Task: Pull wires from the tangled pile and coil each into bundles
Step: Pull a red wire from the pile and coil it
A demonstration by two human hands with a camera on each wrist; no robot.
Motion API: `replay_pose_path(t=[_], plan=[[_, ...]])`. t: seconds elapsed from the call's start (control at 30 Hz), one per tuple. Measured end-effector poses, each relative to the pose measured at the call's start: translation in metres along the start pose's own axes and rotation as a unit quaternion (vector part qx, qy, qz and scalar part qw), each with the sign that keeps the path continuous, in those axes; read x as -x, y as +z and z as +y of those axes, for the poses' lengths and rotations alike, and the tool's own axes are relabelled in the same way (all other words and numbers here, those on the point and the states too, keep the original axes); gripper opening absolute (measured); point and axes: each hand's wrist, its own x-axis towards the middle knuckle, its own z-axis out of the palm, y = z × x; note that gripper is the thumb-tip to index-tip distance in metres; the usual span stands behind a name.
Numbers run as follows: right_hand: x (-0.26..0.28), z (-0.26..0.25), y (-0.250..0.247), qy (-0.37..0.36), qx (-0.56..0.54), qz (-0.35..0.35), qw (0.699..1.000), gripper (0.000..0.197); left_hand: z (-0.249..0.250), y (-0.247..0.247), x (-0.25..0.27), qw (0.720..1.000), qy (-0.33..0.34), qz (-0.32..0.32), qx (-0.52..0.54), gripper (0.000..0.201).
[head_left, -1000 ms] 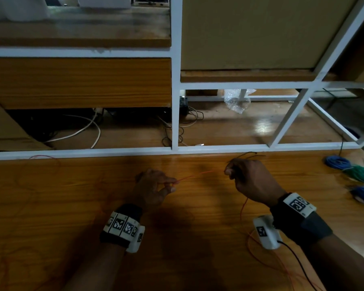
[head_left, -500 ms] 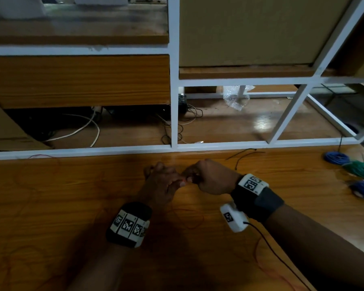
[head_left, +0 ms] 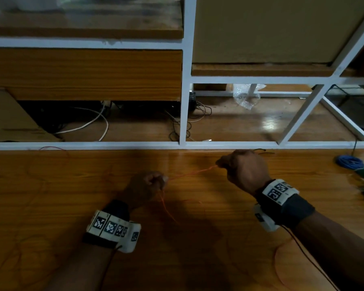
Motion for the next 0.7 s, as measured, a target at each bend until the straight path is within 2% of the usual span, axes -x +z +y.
replay_pose_path(t=[0.13,0.2,0.27,0.33,0.4,0.47,0.5,0.53,0.57,0.63,0.7], plan=[[0.006,-0.002,0.003,0.021,-0.016,-0.049,0.998,0.031,-0.010,0.002,-0.011,0.995,0.042,0.038,-0.081,0.032],[0.007,-0.007,0.004,0.001,-0.050,-0.116,0.992,0.060,-0.009,0.007,-0.014,0.985,0.081,0.028,-0.149,0.039],[0.005,-0.016,0.000,-0.038,-0.032,-0.197,0.979,0.086,-0.002,0.013,-0.016,0.974,0.116,0.010,-0.194,0.042],[0.003,-0.024,0.002,-0.068,-0.037,-0.270,0.960,0.084,0.005,0.015,-0.018,0.969,0.126,0.020,-0.210,0.039],[0.003,-0.028,0.003,-0.054,-0.124,-0.345,0.929,0.069,0.008,0.014,-0.020,0.967,0.121,0.042,-0.218,0.040],[0.004,-0.031,0.003,-0.041,-0.190,-0.387,0.901,0.058,0.006,0.014,-0.021,0.967,0.120,0.049,-0.221,0.039],[0.003,-0.032,0.005,-0.043,-0.223,-0.373,0.900,0.046,0.004,0.013,-0.021,0.966,0.119,0.052,-0.222,0.039],[0.002,-0.034,0.006,-0.041,-0.258,-0.331,0.906,0.030,0.004,0.013,-0.021,0.966,0.119,0.052,-0.225,0.039],[0.000,-0.036,0.005,-0.035,-0.291,-0.283,0.913,0.023,0.005,0.013,-0.020,0.966,0.116,0.052,-0.227,0.038],[-0.004,-0.036,0.008,-0.041,-0.287,-0.181,0.940,0.035,0.005,0.013,-0.021,0.964,0.111,0.044,-0.238,0.037],[-0.006,-0.032,0.003,-0.060,-0.229,-0.111,0.965,0.035,0.006,0.012,-0.018,0.951,0.118,0.021,-0.283,0.036]])
